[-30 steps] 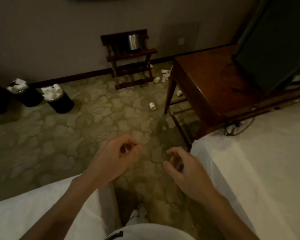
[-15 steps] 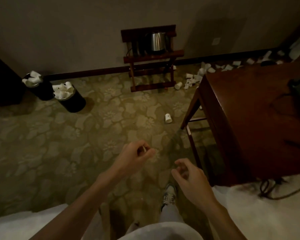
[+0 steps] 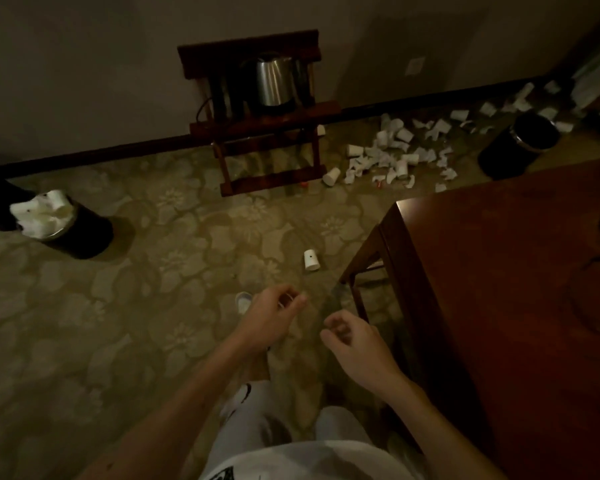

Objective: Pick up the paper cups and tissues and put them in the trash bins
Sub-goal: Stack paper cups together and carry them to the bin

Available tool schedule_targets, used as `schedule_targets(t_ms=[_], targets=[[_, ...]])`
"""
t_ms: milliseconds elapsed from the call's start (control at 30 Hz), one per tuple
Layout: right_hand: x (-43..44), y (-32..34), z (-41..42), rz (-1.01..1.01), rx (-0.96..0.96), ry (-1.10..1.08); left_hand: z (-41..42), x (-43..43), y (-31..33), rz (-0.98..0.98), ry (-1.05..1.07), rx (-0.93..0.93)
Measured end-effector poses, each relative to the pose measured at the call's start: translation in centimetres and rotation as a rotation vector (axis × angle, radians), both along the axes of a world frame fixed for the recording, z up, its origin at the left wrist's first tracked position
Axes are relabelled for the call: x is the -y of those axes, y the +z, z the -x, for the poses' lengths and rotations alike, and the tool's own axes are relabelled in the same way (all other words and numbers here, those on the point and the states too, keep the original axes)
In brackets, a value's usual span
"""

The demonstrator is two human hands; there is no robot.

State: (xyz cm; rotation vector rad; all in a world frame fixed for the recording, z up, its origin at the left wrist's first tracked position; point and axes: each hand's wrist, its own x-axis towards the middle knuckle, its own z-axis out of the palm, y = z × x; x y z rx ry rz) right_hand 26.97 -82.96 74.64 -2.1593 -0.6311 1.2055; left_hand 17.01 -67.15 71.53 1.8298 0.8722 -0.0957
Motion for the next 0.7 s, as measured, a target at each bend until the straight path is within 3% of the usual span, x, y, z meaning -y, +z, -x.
schedule_targets(t_ms=[200, 333, 700], targets=[[-10.9, -6.9, -7.6, 0.135, -0.071, -0.178, -10.4, -13.6, -9.0, 0.100, -0.066, -0.087], [-16.7, -15.0, -11.8, 0.220, -0.136, -0.322, -15.9, -19.7, -17.2, 0.102, -0.123, -0.181], [-23.2, -43.8, -16.8, 0.398, -0.342, -0.535, -20.9, -23.8, -45.5, 0.132, -0.308, -0.519]])
